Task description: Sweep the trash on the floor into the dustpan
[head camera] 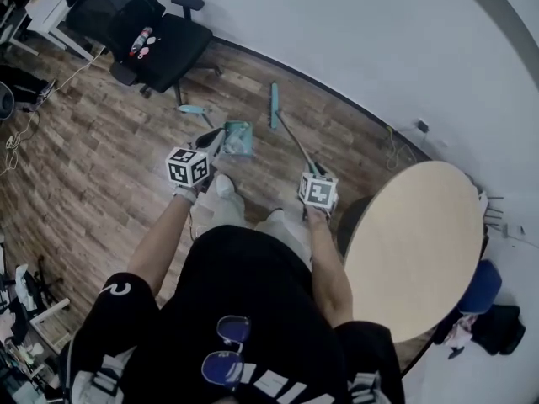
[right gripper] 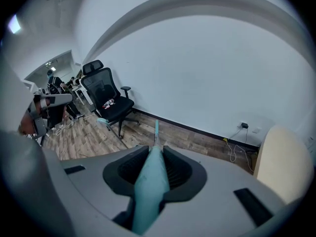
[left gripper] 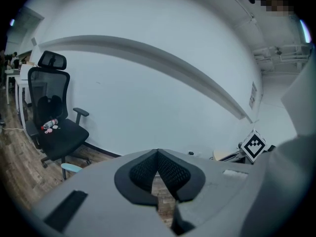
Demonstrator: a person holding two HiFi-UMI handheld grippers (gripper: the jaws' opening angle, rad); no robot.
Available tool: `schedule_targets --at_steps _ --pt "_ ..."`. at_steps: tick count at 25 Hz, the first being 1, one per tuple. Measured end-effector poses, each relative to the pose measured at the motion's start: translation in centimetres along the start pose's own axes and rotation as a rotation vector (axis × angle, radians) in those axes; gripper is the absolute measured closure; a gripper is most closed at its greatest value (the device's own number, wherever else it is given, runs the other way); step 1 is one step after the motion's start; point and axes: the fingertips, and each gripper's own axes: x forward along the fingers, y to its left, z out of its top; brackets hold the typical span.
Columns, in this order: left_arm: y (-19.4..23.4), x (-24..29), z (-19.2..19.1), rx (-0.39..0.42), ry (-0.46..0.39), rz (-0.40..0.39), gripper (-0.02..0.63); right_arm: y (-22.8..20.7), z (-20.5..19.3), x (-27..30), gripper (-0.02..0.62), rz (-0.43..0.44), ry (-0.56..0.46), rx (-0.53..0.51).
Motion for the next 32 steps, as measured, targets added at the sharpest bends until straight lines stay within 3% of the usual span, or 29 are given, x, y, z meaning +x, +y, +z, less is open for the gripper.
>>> schedule_targets --at_steps 12,32 --pt "-7.3 -1.3 -3.7 0.007 -0.023 0.091 0.607 -5.6 -3.2 -5.2 0.511 0.024 -0.040 -0.025" --pt "-10.2 0.0 -3.9 0.043 -0.013 0.106 0.607 -8.3 -5.5 -5.5 0.511 0.022 -0.006 -0.005"
